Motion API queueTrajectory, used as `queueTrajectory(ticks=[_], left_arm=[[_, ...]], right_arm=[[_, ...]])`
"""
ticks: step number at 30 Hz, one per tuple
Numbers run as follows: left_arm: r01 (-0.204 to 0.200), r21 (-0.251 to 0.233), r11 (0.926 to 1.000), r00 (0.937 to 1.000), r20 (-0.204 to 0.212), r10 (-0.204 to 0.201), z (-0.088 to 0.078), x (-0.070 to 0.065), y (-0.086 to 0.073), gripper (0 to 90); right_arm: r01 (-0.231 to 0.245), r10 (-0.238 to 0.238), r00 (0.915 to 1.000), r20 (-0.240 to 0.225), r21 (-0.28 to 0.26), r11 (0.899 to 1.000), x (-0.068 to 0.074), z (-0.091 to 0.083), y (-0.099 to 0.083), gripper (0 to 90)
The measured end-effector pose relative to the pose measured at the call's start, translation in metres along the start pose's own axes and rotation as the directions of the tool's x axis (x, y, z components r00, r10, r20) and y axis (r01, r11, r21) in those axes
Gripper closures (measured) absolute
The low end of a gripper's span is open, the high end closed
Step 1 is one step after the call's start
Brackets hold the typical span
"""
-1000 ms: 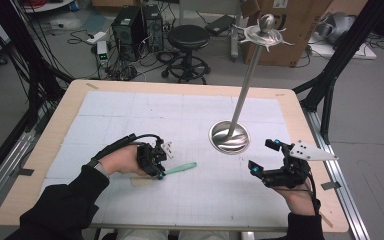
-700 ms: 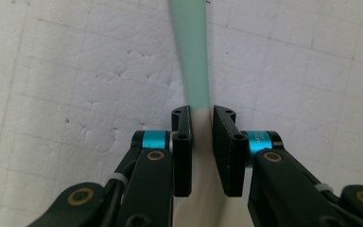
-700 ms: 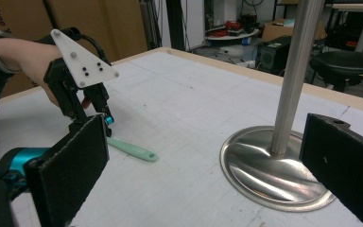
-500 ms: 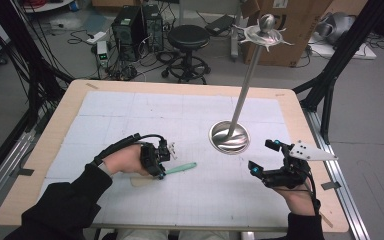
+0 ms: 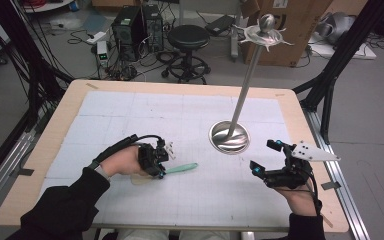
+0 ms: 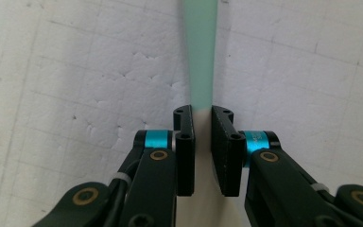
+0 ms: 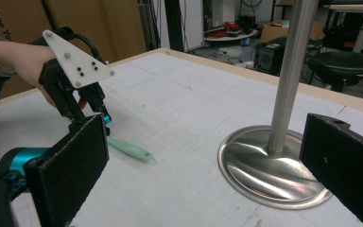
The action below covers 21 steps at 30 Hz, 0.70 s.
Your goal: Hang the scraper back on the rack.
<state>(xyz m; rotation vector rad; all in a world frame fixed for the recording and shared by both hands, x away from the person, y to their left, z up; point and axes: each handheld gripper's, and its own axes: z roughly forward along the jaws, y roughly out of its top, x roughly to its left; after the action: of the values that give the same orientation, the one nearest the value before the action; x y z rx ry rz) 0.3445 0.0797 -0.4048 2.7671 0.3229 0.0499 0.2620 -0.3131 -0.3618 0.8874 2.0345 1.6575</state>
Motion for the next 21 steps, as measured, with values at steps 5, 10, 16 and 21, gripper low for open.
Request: queueTrajectory(ticks=[5,10,16,21], left_arm=[[0.020,-0.066,0.9976,0.9998,-0.001,-0.020,-0.014,0.001,-0.002,80.3],[0.038,-0.147,0.9884,0.9991,-0.009,-0.040,-0.027,0.001,-0.007,80.3],[0.081,-0.260,0.9622,0.9963,-0.007,-0.086,-0.035,0.003,-0.017,80.3],[0.124,-0.369,0.9212,0.9912,0.003,-0.133,-0.043,0.005,-0.023,80.3]], right_arm=[[0.000,0.000,1.0000,0.005,-0.003,1.000,0.000,-0.002,0.000,1.1],[0.002,-0.002,1.0000,0.005,-0.002,1.000,0.000,-0.002,0.000,1.1],[-0.001,0.001,1.0000,0.003,-0.001,1.000,0.000,-0.001,0.000,1.1],[0.001,-0.001,1.0000,0.002,0.002,1.000,0.000,0.001,0.000,1.1]])
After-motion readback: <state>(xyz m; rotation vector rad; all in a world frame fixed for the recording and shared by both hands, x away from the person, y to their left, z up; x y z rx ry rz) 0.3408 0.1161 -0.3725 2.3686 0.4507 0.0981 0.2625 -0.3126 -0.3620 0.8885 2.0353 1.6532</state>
